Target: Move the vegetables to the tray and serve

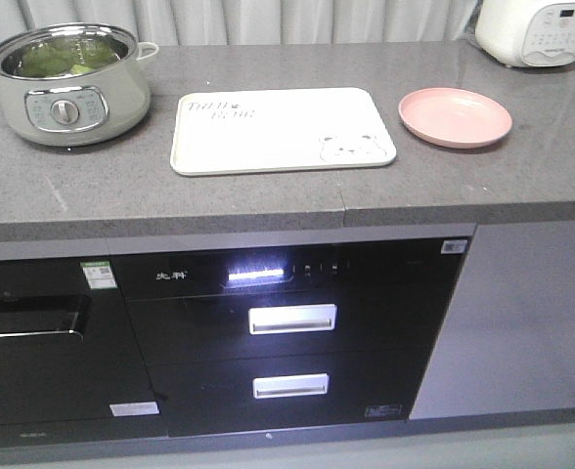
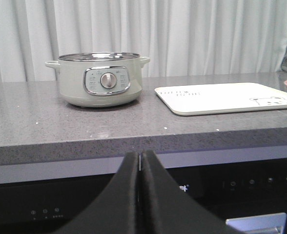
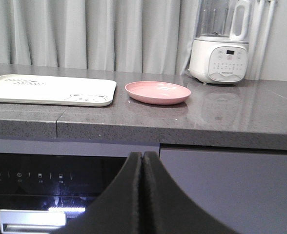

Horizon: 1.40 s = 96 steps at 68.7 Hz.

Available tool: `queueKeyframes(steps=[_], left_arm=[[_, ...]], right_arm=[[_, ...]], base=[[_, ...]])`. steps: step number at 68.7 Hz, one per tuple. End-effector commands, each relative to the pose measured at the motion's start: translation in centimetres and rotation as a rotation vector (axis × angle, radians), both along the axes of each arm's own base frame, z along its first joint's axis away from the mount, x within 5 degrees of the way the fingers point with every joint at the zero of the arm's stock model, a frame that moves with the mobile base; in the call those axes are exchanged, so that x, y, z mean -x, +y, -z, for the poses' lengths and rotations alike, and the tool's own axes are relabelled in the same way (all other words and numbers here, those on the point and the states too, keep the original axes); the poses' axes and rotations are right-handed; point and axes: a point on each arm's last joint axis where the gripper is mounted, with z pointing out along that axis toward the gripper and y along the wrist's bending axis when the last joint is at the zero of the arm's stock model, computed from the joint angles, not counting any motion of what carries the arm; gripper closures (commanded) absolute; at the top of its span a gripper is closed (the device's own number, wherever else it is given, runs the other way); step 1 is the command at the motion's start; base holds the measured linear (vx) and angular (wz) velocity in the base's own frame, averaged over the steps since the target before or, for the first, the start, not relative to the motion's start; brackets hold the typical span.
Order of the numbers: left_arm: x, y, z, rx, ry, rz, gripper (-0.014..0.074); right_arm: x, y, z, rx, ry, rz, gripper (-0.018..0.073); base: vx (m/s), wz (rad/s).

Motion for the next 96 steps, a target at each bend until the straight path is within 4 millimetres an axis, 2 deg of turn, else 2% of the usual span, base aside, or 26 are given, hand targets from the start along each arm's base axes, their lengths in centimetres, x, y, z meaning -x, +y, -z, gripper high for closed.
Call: queueKeyframes(steps=[1, 96], left_arm=[[0.03, -0.03, 0.19, 0.014, -0.06, 0.004, 0.0602], [0.03, -0.03, 0.19, 0.014, -0.06, 0.004, 0.0602]], right_arm=[[0.01, -0.01, -0.21, 0.017, -0.067, 0.004, 0.0565], [0.01, -0.01, -0.21, 0.017, -0.068, 0.004, 0.0565]], base=[[0.23, 0.1], [0.19, 0.04]])
